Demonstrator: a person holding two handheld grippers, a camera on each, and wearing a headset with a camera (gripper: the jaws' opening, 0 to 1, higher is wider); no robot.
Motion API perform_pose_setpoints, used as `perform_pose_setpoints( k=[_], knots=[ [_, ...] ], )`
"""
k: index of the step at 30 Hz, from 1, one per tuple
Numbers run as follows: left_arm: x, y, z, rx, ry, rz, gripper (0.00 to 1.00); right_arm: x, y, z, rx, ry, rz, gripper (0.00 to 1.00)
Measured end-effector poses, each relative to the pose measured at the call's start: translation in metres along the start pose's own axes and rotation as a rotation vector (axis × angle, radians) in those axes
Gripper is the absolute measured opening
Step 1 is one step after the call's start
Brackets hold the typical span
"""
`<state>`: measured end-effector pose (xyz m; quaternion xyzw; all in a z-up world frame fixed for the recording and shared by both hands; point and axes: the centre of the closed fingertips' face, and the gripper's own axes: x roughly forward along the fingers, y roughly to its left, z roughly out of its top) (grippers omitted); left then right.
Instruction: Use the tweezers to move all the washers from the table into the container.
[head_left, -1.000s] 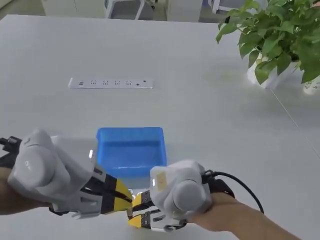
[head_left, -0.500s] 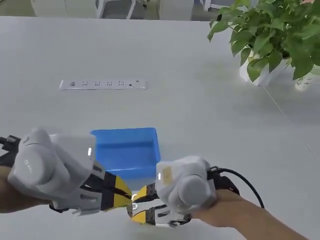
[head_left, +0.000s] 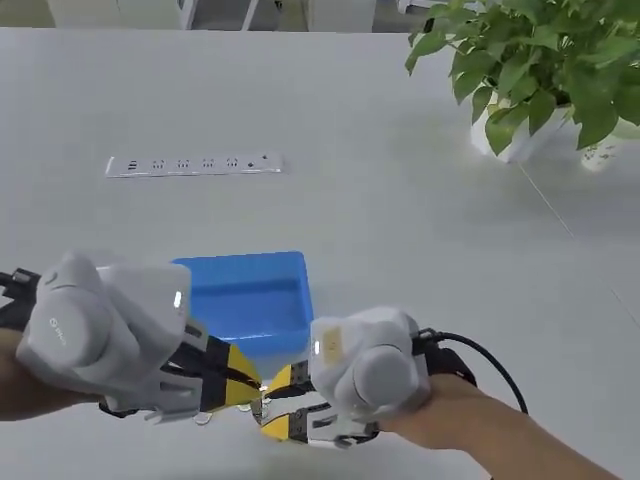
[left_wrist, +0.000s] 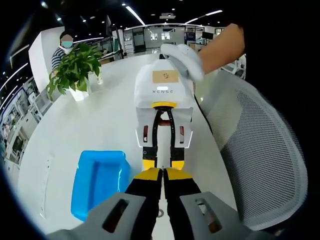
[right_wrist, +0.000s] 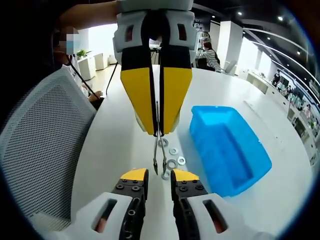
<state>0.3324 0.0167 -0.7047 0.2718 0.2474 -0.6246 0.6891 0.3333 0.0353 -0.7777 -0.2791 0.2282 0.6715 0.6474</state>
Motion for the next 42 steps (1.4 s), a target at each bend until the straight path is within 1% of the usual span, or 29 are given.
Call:
perform_pose_setpoints(
  k=[8, 12, 17, 26, 31, 42],
  knots=[
    [-0.0002, 0.0007, -0.0003, 0.006, 0.002, 0.001, 0.06, 0.0018, -0.0011, -0.0001, 0.002, -0.005, 0.000, 0.19],
    [-0.0011, 0.0017, 0.0024, 0.005, -0.008, 0.004, 0.06, 0.0031, -0.0021, 0.0000, 0.004, -0.008, 0.000, 0.18],
    [-0.0009, 0.0017, 0.0007, 0.009, 0.002, 0.002, 0.06, 0.0060, -0.0015, 0.0014, 0.001, -0.010, 0.004, 0.16],
    [-0.0009, 0.0017, 0.0009, 0.004, 0.001, -0.001, 0.06, 0.0087, -0.0040, 0.0050, -0.002, -0.022, 0.000, 0.13],
    [0.0005, 0.0020, -0.0007, 0.005, 0.004, -0.004, 0.06, 0.0089, -0.0050, 0.0037, -0.004, -0.022, -0.004, 0.12],
    [-0.0001, 0.0044, -0.0010, -0.003, -0.003, -0.007, 0.06, 0.0100, -0.0053, 0.0036, 0.004, -0.024, -0.001, 0.11]
  ],
)
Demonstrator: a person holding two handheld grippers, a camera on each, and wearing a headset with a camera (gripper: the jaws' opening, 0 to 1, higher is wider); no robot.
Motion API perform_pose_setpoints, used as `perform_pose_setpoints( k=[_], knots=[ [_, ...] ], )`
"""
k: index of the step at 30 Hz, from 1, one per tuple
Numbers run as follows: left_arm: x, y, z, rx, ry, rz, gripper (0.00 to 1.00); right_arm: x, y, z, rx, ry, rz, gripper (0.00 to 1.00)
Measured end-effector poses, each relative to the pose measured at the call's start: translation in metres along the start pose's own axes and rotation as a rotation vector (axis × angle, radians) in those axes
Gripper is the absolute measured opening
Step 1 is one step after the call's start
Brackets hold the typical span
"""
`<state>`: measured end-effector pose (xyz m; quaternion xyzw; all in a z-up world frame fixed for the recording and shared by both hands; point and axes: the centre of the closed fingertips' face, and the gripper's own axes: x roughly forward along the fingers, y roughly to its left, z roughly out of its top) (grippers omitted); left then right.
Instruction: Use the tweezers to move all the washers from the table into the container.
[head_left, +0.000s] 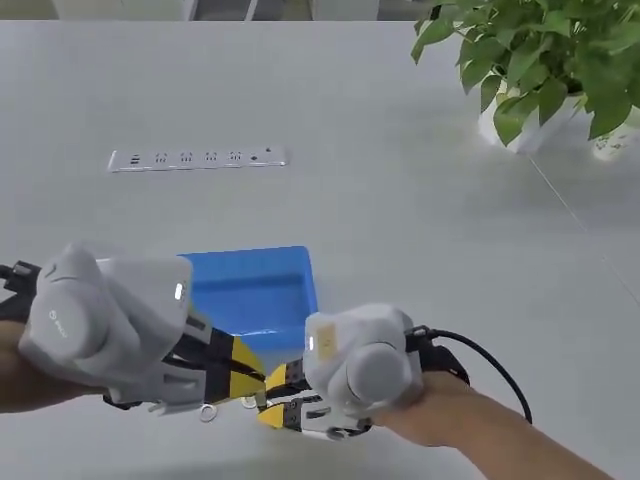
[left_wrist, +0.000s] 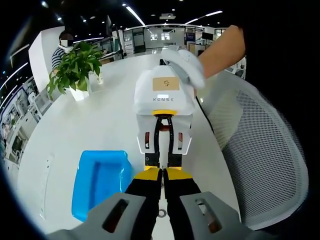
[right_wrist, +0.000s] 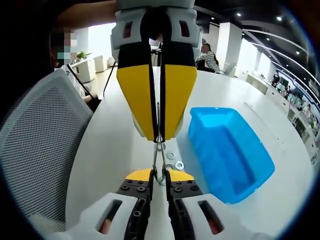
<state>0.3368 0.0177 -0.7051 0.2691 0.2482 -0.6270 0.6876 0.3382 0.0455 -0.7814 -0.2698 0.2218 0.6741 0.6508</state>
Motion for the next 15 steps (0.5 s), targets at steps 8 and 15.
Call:
perform_pose_setpoints(
  k=[8, 15],
  knots=[
    [0.0010, 0.0005, 0.0016, 0.000, 0.000, 0.002, 0.06, 0.0001, -0.0002, -0.0011, 0.025, 0.005, -0.007, 0.10],
    [0.0011, 0.0002, 0.0025, 0.001, 0.003, 0.001, 0.06, 0.0001, -0.0003, -0.0017, 0.040, 0.015, -0.013, 0.07]
  ],
)
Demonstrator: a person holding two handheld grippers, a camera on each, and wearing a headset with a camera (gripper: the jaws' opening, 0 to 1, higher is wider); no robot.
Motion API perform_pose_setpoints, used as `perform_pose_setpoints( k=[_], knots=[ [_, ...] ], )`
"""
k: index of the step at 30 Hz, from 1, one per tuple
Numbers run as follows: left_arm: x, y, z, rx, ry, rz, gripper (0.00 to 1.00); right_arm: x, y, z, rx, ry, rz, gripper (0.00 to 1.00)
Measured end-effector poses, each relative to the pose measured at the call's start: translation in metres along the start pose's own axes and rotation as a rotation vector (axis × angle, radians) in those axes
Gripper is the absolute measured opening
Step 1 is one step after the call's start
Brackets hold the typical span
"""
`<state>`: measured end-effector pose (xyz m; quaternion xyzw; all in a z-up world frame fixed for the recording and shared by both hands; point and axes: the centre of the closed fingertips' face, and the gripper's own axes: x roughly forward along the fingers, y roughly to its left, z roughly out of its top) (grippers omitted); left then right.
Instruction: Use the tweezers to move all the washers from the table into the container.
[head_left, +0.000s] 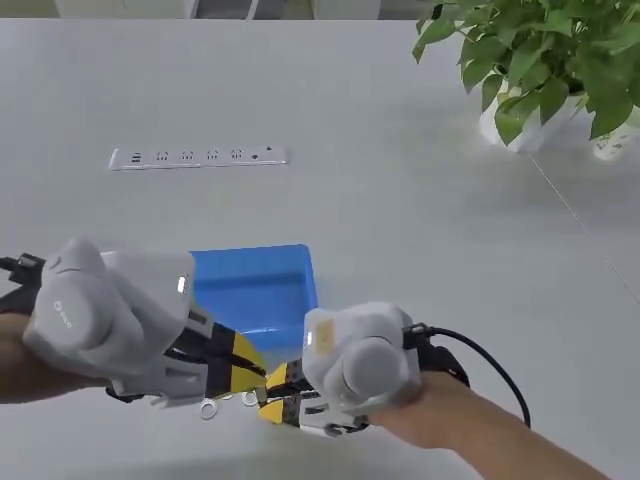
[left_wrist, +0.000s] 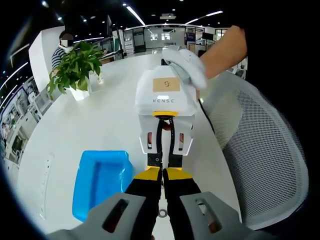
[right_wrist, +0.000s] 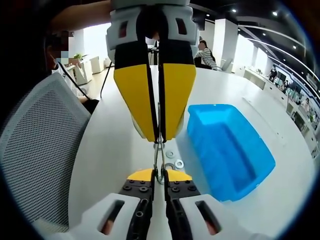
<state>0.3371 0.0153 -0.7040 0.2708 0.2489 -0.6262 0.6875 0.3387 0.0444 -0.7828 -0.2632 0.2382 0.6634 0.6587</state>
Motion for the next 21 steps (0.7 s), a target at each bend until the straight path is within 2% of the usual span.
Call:
perform_pose_setpoints(
  k=[11, 21],
  knots=[
    [0.0009, -0.0002, 0.0013, 0.007, 0.012, -0.005, 0.06, -0.0005, -0.0005, -0.0003, -0.012, -0.004, -0.009, 0.06],
    [-0.0040, 0.0019, 0.0052, -0.007, -0.004, 0.011, 0.08, -0.0053, -0.0014, 0.0070, -0.006, -0.026, -0.016, 0.07]
  ],
)
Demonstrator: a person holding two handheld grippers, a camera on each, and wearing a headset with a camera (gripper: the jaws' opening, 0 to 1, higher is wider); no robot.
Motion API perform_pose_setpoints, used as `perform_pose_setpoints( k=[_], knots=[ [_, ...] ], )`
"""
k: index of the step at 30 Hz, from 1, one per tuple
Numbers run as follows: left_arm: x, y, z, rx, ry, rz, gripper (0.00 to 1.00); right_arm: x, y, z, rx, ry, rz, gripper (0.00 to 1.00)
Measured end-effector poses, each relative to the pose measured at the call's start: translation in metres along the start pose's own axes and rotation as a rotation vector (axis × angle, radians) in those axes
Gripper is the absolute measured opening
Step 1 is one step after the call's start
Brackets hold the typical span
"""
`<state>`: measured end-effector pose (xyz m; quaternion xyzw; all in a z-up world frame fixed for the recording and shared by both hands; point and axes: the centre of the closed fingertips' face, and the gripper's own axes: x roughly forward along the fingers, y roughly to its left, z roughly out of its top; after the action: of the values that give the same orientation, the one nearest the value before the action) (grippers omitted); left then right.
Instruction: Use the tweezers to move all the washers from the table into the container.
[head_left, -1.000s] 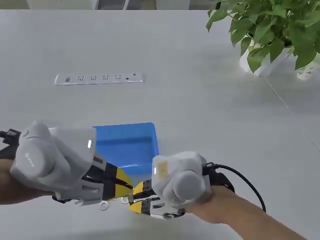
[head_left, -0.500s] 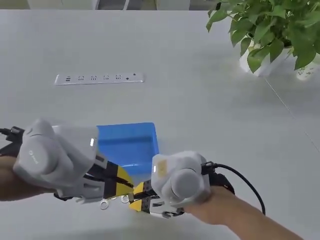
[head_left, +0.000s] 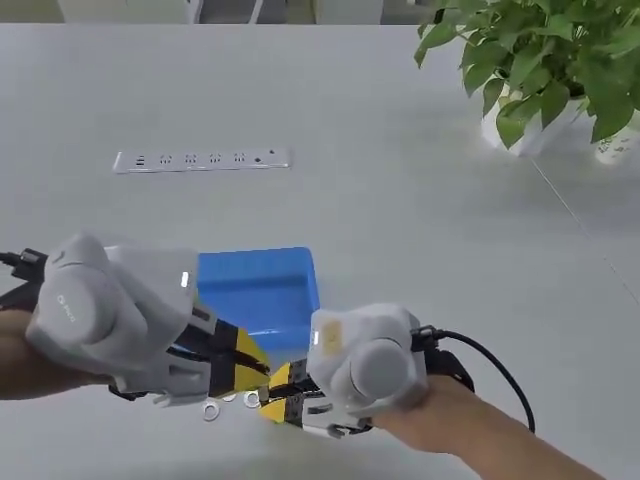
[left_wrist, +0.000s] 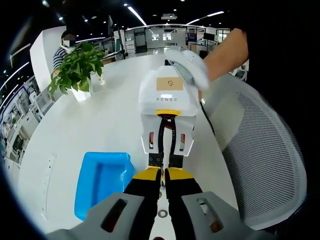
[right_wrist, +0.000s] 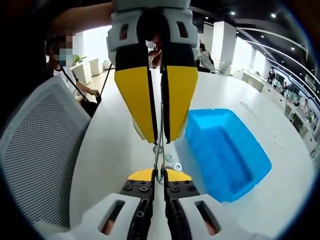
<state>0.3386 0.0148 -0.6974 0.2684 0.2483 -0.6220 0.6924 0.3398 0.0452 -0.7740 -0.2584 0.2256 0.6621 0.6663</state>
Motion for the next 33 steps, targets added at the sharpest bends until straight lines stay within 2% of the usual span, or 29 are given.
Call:
perform_pose_setpoints(
  k=[11, 13, 17, 19, 22, 26, 29, 33],
  knots=[
    [-0.011, 0.002, 0.000, -0.035, -0.021, 0.033, 0.21, -0.008, 0.000, 0.011, -0.022, -0.003, -0.002, 0.07],
    [-0.015, 0.002, -0.002, -0.074, -0.032, 0.039, 0.28, -0.010, 0.000, 0.014, -0.031, -0.003, -0.004, 0.07],
    [-0.023, 0.001, -0.003, -0.118, -0.067, 0.067, 0.34, -0.014, 0.001, 0.017, -0.040, -0.001, -0.001, 0.07],
    [-0.027, 0.001, -0.004, -0.142, -0.084, 0.079, 0.40, -0.017, 0.001, 0.019, -0.042, 0.000, 0.003, 0.07],
    [-0.033, 0.000, -0.009, -0.160, -0.087, 0.102, 0.46, -0.021, 0.001, 0.022, -0.046, -0.001, 0.002, 0.07],
    [-0.041, -0.004, -0.011, -0.240, -0.118, 0.127, 0.55, -0.026, -0.001, 0.030, -0.054, -0.007, 0.000, 0.07],
    [-0.048, -0.004, -0.011, -0.251, -0.148, 0.151, 0.59, -0.029, -0.003, 0.035, -0.058, -0.013, -0.002, 0.07],
    [-0.054, -0.004, -0.014, -0.276, -0.163, 0.191, 0.65, -0.033, -0.005, 0.041, -0.066, -0.017, -0.001, 0.07]
  ],
)
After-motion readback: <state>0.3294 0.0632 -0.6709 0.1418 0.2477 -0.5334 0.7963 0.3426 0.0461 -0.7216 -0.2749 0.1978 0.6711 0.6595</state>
